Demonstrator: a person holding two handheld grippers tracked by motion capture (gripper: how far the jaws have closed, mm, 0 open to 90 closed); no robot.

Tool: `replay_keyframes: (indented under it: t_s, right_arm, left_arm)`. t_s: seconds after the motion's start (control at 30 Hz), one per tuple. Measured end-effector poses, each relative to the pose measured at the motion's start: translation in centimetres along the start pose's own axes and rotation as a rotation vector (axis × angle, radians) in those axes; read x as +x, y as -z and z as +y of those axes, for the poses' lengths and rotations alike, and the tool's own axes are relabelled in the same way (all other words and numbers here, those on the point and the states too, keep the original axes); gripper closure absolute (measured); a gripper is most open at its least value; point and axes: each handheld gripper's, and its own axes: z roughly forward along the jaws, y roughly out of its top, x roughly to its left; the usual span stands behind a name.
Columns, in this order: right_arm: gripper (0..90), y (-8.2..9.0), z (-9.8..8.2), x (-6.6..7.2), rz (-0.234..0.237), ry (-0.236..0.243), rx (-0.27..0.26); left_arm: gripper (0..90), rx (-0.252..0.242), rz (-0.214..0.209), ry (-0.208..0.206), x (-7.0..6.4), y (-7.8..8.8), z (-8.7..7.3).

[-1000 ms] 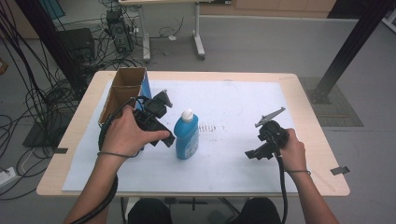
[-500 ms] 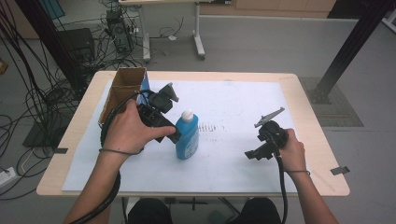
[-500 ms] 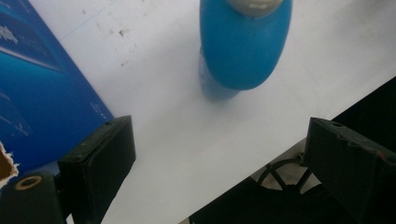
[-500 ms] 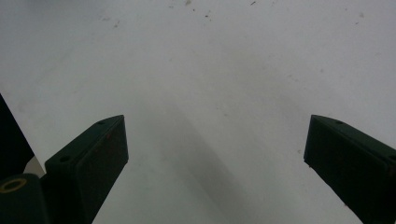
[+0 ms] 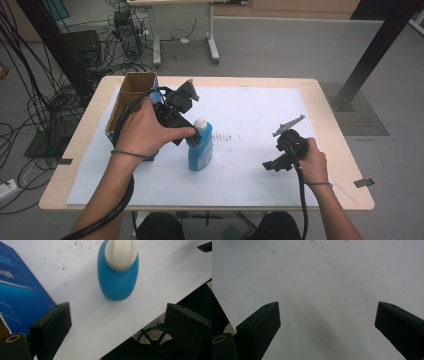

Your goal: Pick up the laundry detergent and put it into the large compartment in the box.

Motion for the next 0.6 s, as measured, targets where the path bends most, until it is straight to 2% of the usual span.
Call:
replay_keyframes:
  t_s: [0.3,0.6]
  right_arm:
    - [6.1,0.2,-0.1,-0.1,-0.010,-0.002,0.000]
    - [6.0,0.2,-0.2,-0.1,-0.011,0.001,0.001]
  left_arm:
    - [8.2,-0.007,-0.013,-0.004,-0.6,-0.4,1.5]
    - [8.2,-0.007,0.003,-0.006,-0.9,-0.9,2.7]
